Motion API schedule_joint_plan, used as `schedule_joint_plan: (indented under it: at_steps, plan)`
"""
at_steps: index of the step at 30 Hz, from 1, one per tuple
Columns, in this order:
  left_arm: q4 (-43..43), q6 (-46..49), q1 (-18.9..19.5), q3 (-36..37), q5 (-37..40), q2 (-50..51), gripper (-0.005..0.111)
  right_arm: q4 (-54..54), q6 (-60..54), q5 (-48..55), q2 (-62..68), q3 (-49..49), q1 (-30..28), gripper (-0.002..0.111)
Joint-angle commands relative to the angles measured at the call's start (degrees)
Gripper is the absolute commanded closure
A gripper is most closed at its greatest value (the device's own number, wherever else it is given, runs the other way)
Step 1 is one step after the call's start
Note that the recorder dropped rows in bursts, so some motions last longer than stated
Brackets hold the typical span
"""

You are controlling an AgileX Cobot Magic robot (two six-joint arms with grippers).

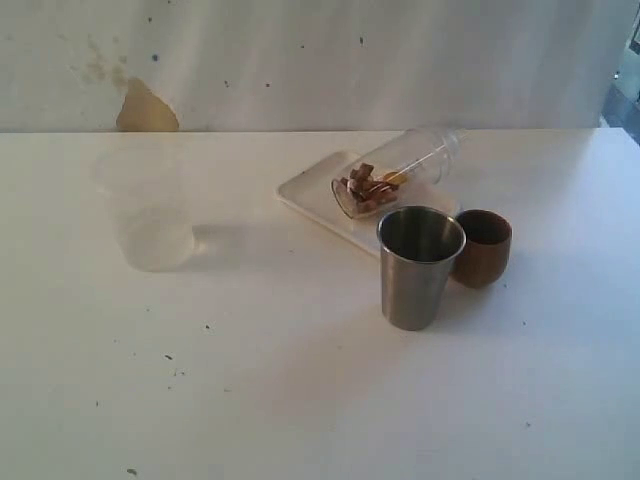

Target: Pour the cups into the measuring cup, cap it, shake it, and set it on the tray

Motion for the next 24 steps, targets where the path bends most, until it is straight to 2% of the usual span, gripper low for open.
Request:
schedule_joint_plan:
  at_steps: [1, 19, 21, 24]
  plan:
    - [0.1, -0.3, -0.1, 0.2, 4.4, -3.9, 0.106, 0.0, 0.0, -0.5, -0.3, 0.3, -0.1, 0.108]
    - [0.0, -0.3, 0.1, 1.1, 3.8, -5.3, 0.106, 0.0, 0.0, -0.5, -0.3, 0.3, -0.1, 0.108]
    - [0.0, -0.3, 1.0, 2.5, 3.2, -6.3, 0.106, 0.0, 0.0, -0.5, -0.3, 0.3, -0.1, 0.108]
    - [0.0, -0.3, 4.7, 5.5, 2.6, -8.2, 0.106, 0.0, 0.0, -0.5, -0.3, 0.3, -0.1, 0.108]
